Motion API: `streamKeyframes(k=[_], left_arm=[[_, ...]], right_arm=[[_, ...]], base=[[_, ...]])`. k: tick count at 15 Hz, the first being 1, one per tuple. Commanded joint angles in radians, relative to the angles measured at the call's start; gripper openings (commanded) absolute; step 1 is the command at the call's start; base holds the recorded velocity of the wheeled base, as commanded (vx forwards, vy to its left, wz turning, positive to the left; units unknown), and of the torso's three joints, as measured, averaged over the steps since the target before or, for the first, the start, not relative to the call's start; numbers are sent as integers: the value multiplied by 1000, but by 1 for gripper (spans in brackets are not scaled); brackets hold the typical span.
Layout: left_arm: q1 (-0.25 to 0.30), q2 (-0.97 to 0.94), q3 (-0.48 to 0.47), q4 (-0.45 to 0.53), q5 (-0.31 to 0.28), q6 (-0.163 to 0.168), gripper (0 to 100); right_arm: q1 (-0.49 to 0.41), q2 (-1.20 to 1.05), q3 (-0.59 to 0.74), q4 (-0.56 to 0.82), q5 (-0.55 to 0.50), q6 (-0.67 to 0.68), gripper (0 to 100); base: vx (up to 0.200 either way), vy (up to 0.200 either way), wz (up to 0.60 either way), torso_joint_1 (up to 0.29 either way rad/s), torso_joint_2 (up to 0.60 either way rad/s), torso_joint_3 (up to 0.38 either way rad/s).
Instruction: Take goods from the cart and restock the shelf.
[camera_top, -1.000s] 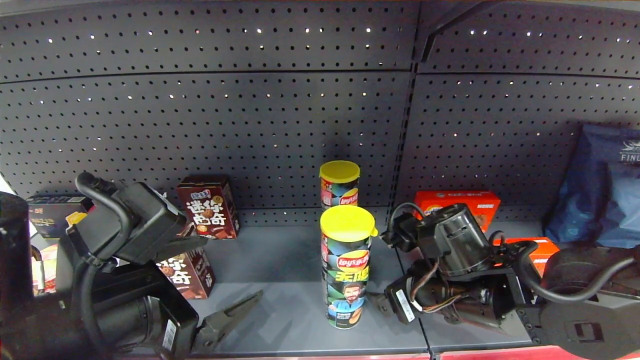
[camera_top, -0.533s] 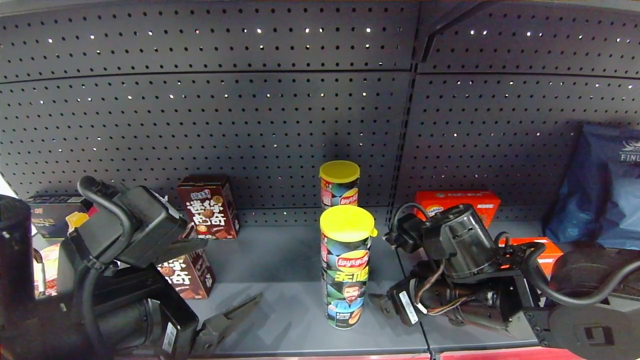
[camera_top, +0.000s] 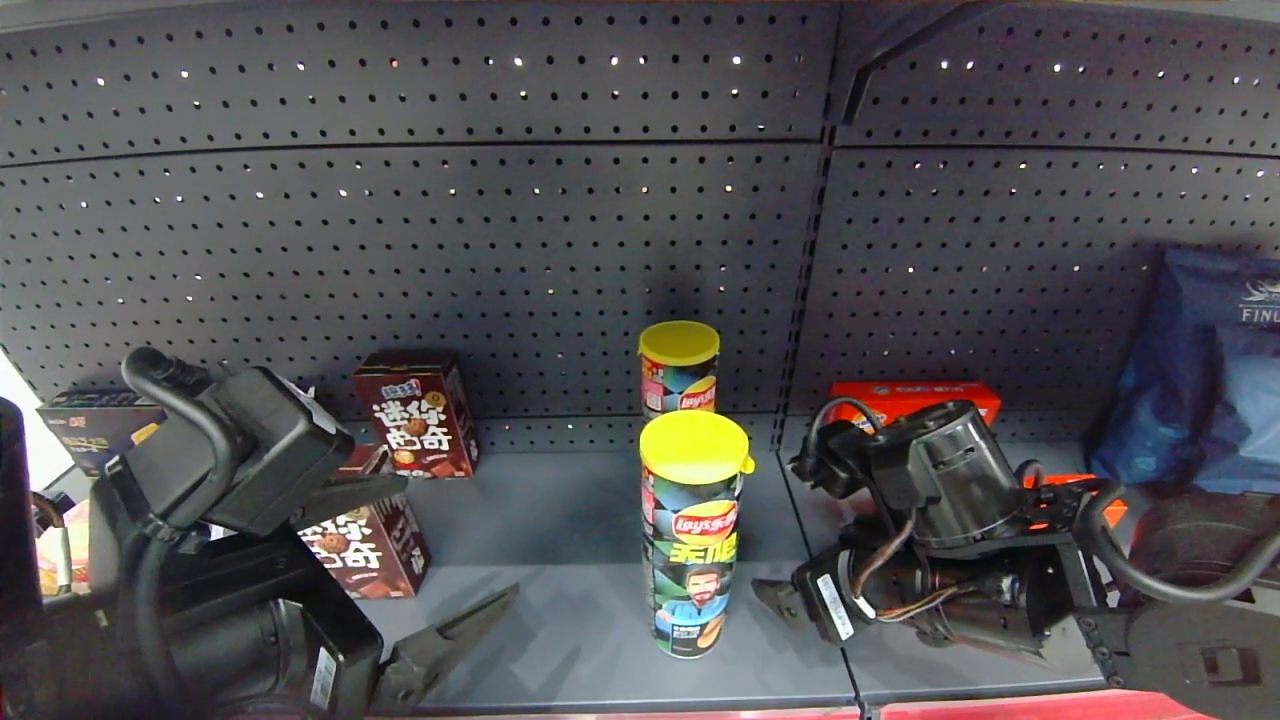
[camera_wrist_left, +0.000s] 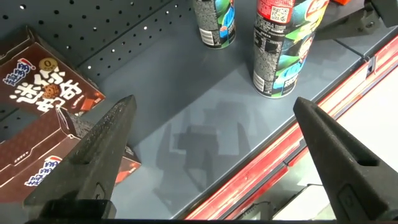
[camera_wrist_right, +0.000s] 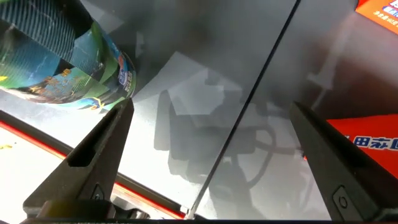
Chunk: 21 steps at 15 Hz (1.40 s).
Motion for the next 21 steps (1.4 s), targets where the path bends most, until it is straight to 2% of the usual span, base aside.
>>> streamKeyframes(k=[1,21], left_arm=[[-1,-4,1,0,1,0,100],[-1,-5,29,-2,1,-15,100]], right_arm=[[4,13,-7,-2,0,0,100],[18,35,-21,-8,3,1,100]], base=[[0,0,0,0,0,0],[0,0,0,0,0,0]])
